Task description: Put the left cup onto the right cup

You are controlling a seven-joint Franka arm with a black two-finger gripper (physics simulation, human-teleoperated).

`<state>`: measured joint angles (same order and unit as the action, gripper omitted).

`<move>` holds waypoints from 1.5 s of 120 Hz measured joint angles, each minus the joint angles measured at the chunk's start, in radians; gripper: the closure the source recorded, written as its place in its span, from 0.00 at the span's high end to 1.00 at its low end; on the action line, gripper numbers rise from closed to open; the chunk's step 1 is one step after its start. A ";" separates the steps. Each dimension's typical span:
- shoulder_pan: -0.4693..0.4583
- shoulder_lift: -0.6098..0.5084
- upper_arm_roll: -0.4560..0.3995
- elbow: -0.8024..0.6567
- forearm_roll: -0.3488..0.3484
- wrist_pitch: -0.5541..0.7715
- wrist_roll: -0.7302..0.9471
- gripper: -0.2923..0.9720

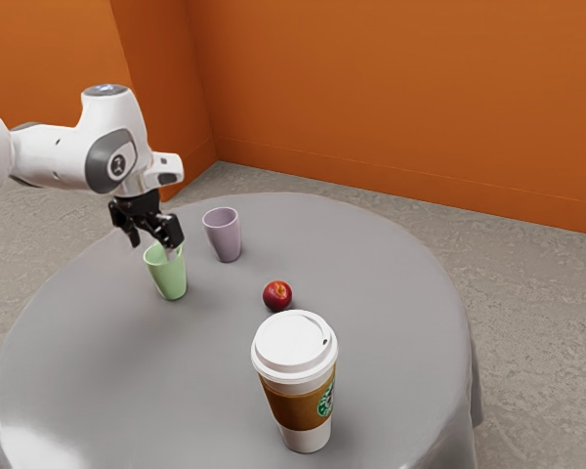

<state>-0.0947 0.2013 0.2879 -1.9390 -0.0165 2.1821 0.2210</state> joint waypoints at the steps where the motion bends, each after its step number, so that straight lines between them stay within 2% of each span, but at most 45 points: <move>1: 0.000 0.002 0.000 0.002 0.000 0.001 0.001 0.77; 61: 0.001 0.084 -0.002 0.030 -0.048 0.057 0.032 0.77; 84: 0.004 0.157 -0.003 0.129 -0.048 0.056 0.039 0.77; 121: 0.004 0.215 -0.001 0.135 -0.095 0.054 0.048 0.76; 166: 0.004 0.239 0.009 0.131 -0.102 0.064 0.055 0.68; 180: 0.004 0.242 0.010 0.130 -0.101 0.065 0.057 0.59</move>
<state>-0.0905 0.4428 0.2978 -1.8088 -0.1180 2.2469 0.2780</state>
